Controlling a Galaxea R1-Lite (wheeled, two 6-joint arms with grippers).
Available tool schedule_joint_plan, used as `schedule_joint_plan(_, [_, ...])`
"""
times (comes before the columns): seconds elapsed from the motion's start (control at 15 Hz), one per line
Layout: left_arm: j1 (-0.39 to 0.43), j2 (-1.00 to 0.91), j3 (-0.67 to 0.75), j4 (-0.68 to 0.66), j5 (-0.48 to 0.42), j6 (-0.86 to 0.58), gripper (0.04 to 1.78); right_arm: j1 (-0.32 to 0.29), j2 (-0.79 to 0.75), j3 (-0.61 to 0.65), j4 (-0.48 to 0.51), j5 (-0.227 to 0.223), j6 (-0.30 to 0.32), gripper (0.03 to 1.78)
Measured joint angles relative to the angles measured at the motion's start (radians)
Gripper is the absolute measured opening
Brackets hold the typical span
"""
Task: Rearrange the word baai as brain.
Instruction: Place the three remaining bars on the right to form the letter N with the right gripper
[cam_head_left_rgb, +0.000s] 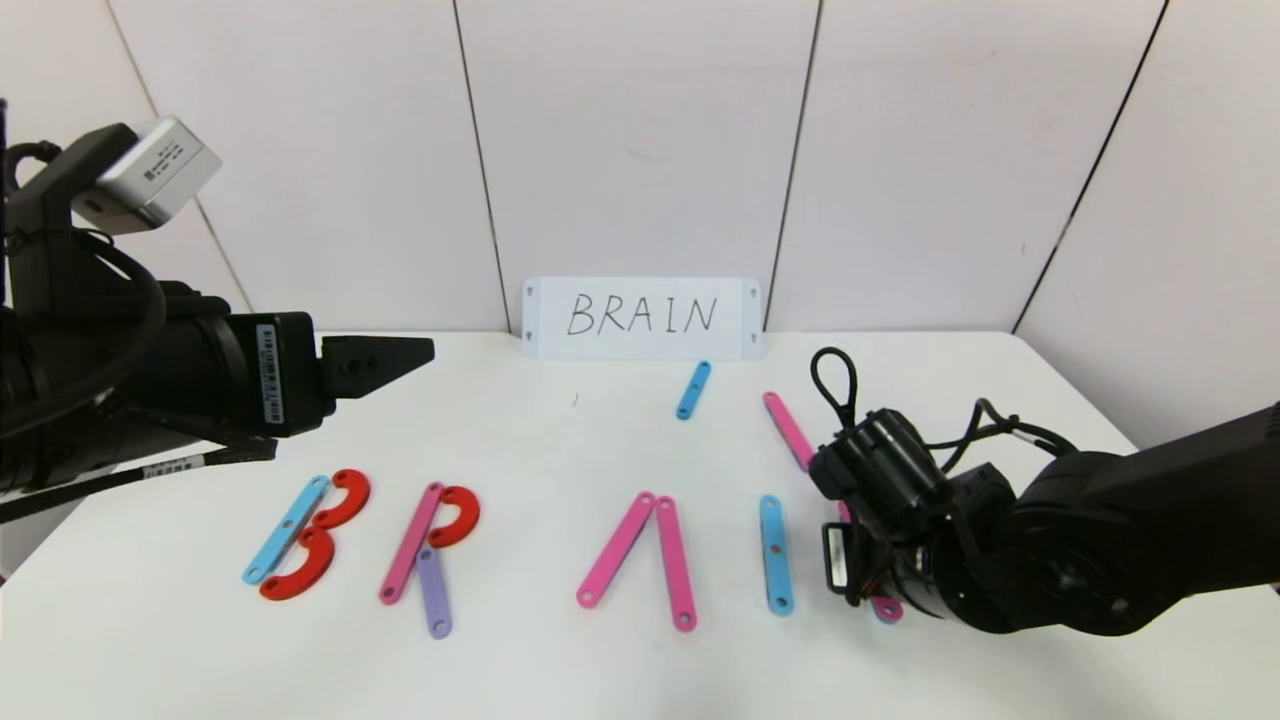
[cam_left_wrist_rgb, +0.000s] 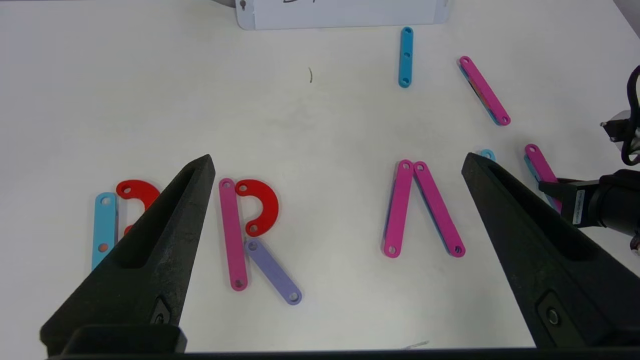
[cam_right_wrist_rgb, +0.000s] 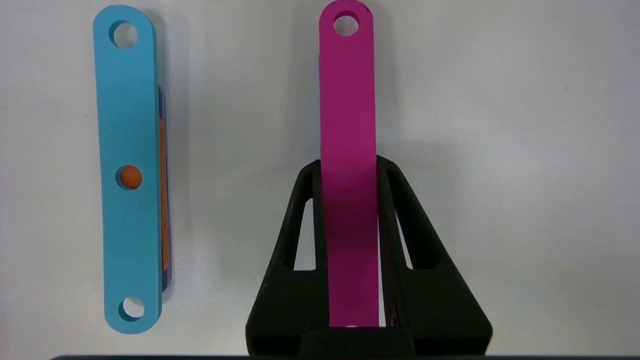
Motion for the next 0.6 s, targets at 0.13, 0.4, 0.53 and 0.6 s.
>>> schedule_joint_plan(0.13, [0.0, 0.0, 0.0, 0.0, 0.0, 0.0, 1.73, 0.0, 0.011, -0.001, -0.01, 0.001, -0.001, 0.3])
schedule_joint_plan(0.4, [0.0, 0.0, 0.001, 0.0, 0.0, 0.001, 1.73, 0.0, 0.027, -0.011, -0.011, 0.002, -0.008, 0.3])
schedule_joint_plan(0.53, [0.0, 0.0, 0.001, 0.0, 0.0, 0.001, 1.73, 0.0, 0.033, -0.021, -0.011, 0.001, -0.013, 0.3])
schedule_joint_plan(0.6, [0.0, 0.0, 0.001, 0.0, 0.0, 0.001, 1.73, 0.001, 0.036, -0.027, -0.011, 0.001, -0.013, 0.3])
